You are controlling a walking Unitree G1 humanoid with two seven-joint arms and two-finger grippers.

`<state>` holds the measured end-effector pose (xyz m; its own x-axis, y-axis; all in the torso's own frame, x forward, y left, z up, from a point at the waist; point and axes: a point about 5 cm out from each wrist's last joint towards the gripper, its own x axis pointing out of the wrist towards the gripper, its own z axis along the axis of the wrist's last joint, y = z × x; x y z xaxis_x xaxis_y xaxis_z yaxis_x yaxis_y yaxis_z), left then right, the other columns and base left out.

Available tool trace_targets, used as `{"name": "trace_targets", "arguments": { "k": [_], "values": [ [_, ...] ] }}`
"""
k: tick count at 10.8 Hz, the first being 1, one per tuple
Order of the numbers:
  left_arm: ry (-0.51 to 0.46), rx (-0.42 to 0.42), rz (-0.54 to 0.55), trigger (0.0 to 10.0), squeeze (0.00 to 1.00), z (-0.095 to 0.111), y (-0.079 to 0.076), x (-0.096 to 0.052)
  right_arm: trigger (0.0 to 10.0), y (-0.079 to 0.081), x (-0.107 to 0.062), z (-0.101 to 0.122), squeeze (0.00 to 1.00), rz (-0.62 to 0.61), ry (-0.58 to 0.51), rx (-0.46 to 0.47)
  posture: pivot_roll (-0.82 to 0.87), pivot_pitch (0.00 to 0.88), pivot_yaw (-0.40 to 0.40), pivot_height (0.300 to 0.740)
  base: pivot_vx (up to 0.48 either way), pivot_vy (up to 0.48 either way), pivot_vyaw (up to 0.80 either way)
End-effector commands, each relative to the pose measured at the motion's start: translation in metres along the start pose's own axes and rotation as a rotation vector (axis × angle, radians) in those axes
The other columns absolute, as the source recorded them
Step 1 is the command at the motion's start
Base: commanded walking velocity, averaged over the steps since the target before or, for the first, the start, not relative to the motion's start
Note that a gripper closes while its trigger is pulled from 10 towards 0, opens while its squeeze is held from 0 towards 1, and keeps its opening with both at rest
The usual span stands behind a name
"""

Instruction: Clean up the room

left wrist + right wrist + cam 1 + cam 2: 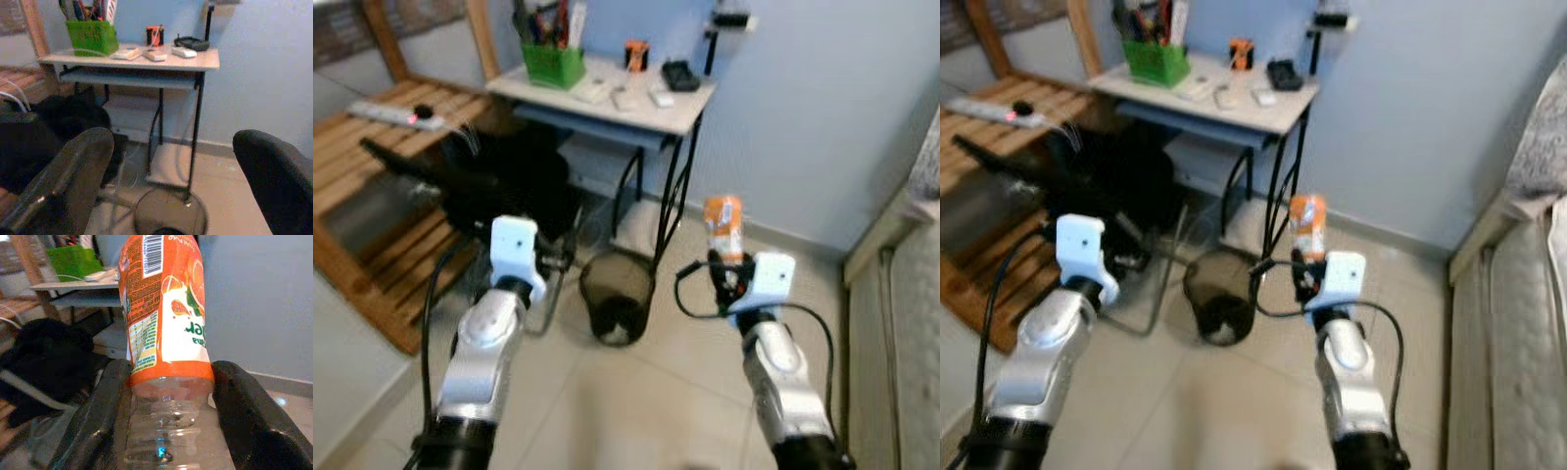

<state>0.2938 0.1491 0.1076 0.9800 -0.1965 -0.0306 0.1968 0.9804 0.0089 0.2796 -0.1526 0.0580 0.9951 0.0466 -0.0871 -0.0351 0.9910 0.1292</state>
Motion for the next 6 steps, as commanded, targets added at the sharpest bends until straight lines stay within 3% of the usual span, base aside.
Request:
{"name": "trace_targets", "arguments": {
  "k": [1, 6],
  "values": [
    [-0.01, 0.011, -0.002, 10.0, 0.0, 0.0036, -0.0001, -0.0001, 10.0, -0.0013, 0.0036, 0.0047, 0.0, -0.005, -0.011, 0.006, 0.01, 0.0, 0.009, 0.736, 0.465, 0.0, 0.0],
    [-0.012, 0.015, -0.002, 10.0, 0.0, 0.0044, -0.0007, -0.0012, 10.0, 0.0022, 0.006, 0.0024, 0.0, 0.016, 0.008, 0.007, 0.02, 0.0, 0.008, 0.736, 0.464, 0.0, 0.0]
  ]
}}
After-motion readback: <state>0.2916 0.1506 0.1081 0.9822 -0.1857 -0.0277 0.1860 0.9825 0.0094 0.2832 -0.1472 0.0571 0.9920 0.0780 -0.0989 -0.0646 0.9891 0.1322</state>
